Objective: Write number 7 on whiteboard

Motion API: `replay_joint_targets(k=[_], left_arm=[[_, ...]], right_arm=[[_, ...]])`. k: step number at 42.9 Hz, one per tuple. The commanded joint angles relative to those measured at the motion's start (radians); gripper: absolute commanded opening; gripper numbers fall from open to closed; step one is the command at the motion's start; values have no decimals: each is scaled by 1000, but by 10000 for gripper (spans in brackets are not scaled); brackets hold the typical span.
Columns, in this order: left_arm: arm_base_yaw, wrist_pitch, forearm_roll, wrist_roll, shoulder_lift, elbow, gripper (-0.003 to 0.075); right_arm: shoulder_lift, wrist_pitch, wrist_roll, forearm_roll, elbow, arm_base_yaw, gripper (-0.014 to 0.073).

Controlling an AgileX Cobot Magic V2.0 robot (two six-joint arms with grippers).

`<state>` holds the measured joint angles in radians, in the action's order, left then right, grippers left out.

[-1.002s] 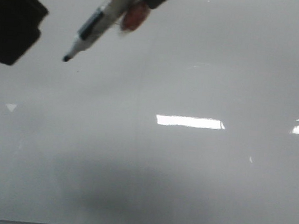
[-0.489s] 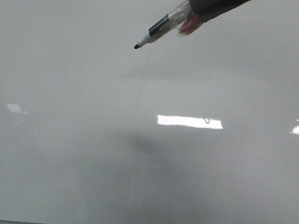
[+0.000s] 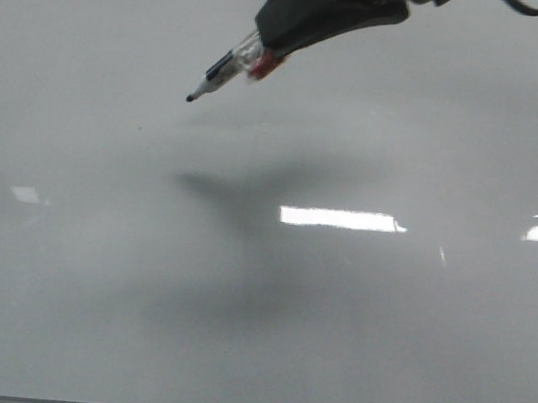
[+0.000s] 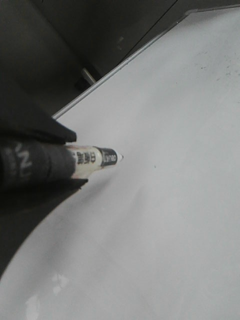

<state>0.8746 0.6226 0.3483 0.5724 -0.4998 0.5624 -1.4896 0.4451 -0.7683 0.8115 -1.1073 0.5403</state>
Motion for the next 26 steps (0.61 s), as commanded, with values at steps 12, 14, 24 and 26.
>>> replay_joint_targets(k=[12,14,24,26], left_arm=[[7,-73,30,-9,-2,25,-20],[7,-73,30,-9,-2,25,-20],[7,-73,30,-9,-2,25,-20],[7,-73,30,-9,-2,25,-20]], right_arm=[[-146,-103,-5,57,-136,19,-58],[-146,-115,-5,57,-136,16,-58],[-129,-119,-5,54,-124,-37,-58],[-119,-119,-5,47,-107,-61,-58]])
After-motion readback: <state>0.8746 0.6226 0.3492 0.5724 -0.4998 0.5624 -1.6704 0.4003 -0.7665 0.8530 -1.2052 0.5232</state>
